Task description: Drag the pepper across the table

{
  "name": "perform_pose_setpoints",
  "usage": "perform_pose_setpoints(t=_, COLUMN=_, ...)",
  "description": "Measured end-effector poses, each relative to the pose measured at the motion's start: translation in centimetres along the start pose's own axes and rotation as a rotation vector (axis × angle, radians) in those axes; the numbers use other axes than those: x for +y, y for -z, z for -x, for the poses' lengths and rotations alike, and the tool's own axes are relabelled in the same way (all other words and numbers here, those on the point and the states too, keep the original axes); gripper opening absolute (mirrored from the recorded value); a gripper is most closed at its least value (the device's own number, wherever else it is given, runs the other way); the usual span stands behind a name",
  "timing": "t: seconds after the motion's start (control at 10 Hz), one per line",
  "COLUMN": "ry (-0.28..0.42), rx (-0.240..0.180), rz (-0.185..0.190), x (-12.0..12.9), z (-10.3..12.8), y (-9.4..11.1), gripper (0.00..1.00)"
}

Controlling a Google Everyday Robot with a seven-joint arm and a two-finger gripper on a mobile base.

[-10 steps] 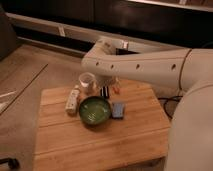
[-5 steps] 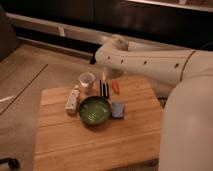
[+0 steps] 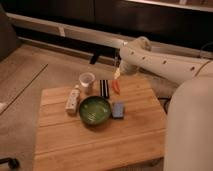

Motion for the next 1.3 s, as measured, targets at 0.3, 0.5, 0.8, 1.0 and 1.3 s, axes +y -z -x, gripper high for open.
perform_pose_setpoints(t=0.3, ry=-0.01, rx=0.0, rz=0.019, x=0.1, z=0.0, y=-0.3, gripper=0.65)
perform_pose_setpoints(t=0.5, ry=-0.021, rx=0.002, rz=0.012, x=-0.2, z=-0.2, y=-0.2, gripper=0.65)
perform_pose_setpoints(t=0.8, ry=-0.097, rx=0.026, rz=-0.03, x=-2.1, z=-0.7, y=-2.3, gripper=0.65)
perform_pose_setpoints(t=1.0, ry=-0.078, rx=0.036, rz=-0.04, x=-2.4, z=0.3, y=-5.3, gripper=0.65)
perform_pose_setpoints(t=1.3, ry=0.027, rx=0.026, rz=0.026, x=-0.5, z=3.7, y=-10.3, gripper=0.65)
